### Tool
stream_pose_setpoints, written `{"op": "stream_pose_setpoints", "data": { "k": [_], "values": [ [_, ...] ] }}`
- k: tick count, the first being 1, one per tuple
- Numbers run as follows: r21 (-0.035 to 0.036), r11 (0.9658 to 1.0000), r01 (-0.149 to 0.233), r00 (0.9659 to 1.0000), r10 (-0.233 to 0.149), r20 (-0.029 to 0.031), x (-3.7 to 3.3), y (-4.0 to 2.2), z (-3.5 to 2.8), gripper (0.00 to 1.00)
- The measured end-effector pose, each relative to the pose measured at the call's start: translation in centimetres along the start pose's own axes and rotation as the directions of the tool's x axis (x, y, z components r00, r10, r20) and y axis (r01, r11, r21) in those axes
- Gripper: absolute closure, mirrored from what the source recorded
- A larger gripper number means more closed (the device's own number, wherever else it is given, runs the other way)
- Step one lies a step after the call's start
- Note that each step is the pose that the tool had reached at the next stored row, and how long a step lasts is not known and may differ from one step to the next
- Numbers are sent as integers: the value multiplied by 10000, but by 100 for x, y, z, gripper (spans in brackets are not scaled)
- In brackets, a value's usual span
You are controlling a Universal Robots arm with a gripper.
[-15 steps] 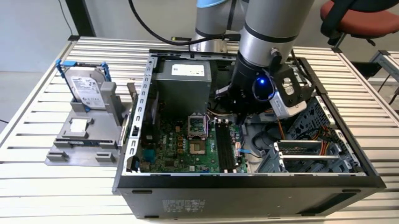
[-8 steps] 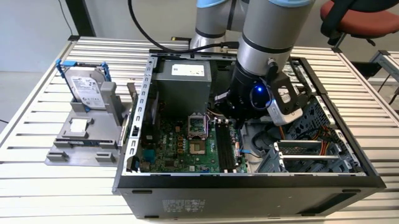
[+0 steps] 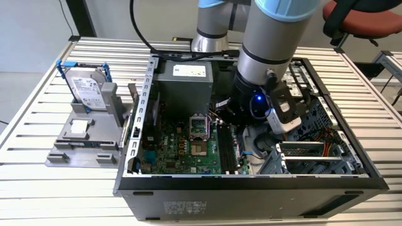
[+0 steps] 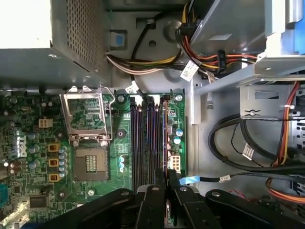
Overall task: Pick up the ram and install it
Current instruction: 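Insert the ram into the slot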
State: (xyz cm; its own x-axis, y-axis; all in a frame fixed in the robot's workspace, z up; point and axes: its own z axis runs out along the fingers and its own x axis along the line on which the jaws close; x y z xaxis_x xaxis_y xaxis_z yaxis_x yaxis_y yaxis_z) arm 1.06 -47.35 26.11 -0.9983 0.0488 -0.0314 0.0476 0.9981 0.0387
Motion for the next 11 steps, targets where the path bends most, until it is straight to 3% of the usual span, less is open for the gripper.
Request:
{"op": "stream_pose_setpoints", "data": {
  "k": [11],
  "values": [
    [3, 10000, -37, 10000, 37, 1, 5, -42, 198, 100]
  ]
}}
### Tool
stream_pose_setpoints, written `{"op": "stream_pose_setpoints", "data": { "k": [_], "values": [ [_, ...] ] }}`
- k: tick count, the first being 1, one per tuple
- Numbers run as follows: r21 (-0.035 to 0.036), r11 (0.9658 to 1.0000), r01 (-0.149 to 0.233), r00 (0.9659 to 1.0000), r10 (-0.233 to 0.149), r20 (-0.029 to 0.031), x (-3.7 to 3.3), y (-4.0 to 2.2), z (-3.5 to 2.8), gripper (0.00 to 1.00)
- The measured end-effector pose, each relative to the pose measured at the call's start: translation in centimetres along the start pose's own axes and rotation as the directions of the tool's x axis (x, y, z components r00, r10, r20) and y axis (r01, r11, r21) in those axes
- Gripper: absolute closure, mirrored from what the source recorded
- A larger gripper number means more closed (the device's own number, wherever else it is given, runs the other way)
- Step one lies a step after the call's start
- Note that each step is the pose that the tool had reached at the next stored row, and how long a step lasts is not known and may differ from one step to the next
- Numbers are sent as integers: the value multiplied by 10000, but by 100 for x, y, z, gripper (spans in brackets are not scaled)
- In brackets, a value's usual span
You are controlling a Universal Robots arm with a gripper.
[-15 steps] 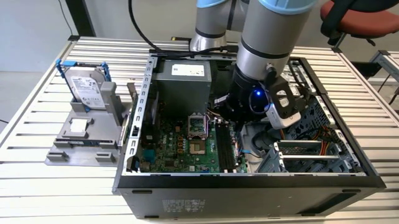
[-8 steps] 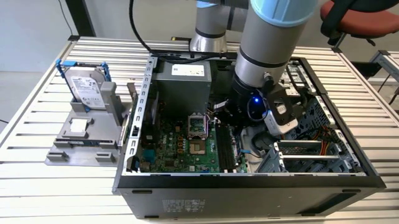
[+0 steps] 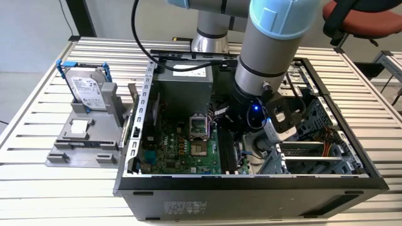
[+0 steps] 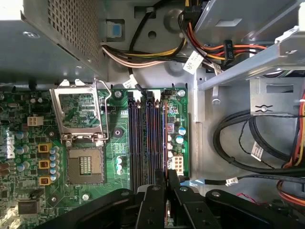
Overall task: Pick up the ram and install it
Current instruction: 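Insert the ram into the slot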
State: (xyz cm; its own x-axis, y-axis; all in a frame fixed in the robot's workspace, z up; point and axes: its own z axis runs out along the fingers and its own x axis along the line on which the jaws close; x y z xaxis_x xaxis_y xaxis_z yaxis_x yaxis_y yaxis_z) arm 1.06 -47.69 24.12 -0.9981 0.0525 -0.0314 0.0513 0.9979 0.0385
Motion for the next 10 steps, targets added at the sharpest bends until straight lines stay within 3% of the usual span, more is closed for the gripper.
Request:
{"op": "stream_pose_setpoints", "data": {
  "k": [10],
  "values": [
    [-1, 10000, -1, 10000, 1, 0, 6, -1, 183, 100]
  ]
}}
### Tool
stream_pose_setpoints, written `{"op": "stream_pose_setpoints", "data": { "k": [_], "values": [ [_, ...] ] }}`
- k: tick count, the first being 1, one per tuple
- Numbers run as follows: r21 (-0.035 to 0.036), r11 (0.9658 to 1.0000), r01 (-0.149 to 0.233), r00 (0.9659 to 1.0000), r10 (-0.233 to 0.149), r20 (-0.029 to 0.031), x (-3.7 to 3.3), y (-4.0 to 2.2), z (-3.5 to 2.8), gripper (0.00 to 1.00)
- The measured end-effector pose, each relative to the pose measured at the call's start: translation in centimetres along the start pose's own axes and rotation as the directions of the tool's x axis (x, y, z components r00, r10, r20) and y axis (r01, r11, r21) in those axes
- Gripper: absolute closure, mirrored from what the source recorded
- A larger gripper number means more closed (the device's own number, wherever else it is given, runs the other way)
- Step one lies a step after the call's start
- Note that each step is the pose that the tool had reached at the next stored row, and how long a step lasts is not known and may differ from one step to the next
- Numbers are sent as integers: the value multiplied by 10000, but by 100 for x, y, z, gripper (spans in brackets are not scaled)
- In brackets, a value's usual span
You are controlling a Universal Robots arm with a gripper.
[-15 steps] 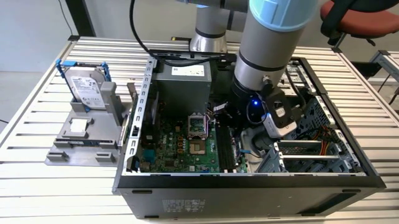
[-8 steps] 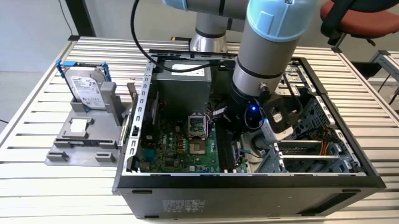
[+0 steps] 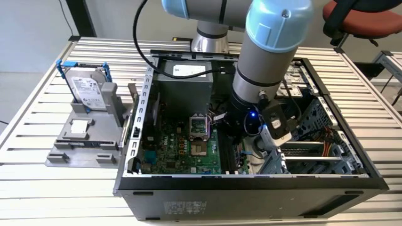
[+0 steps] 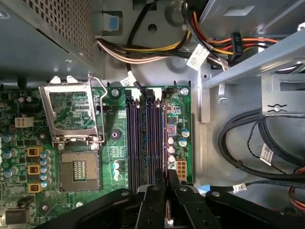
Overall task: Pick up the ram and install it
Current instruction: 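Insert the ram into the slot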
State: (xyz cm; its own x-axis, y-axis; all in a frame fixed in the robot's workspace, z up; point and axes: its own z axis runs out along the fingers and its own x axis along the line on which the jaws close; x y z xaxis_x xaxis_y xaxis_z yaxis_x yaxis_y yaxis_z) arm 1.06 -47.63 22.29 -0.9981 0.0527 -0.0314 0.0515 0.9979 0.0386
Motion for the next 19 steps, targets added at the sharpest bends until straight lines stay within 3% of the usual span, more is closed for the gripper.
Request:
{"op": "stream_pose_setpoints", "data": {
  "k": [3, 19],
  "values": [
    [3, 10000, 13, 10000, -13, -1, 3, 7, 41, 100],
    [34, 10000, 19, 10000, -19, 1, 32, 8, 35, 100]
  ]
}}
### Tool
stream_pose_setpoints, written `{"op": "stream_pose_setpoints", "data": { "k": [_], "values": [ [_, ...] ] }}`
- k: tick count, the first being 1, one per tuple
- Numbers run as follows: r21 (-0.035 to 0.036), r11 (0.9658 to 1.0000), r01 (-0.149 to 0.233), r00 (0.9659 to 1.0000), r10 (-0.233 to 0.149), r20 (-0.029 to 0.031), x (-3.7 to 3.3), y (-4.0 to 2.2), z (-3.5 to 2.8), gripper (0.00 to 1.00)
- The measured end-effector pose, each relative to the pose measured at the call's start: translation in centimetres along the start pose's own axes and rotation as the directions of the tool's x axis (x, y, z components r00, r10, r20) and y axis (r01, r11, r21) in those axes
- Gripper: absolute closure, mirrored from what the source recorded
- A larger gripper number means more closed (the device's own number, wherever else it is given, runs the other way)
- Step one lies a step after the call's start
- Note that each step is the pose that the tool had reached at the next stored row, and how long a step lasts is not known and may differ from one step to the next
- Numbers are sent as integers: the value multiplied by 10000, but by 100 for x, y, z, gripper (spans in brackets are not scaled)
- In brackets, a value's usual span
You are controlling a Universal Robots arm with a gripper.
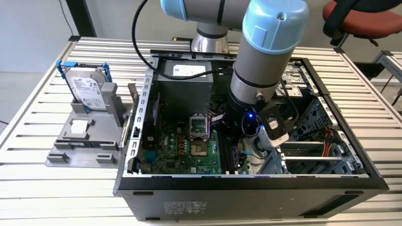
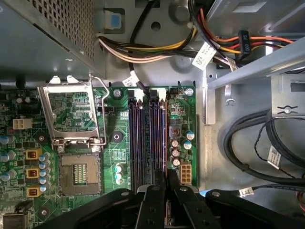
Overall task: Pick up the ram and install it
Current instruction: 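Insert the ram into the slot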
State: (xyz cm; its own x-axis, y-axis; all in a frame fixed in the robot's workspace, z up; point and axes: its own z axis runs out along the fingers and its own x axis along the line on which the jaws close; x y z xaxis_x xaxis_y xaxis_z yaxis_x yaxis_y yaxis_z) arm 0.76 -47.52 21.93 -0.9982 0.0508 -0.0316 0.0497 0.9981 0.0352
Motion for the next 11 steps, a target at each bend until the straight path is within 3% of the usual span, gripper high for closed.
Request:
{"op": "stream_pose_setpoints", "data": {
  "k": [6, 11],
  "values": [
    [26, 10000, 19, 10000, -19, 0, 3, 0, 73, 100],
    [23, 10000, 20, 10000, -20, 0, 4, 26, 77, 100]
  ]
}}
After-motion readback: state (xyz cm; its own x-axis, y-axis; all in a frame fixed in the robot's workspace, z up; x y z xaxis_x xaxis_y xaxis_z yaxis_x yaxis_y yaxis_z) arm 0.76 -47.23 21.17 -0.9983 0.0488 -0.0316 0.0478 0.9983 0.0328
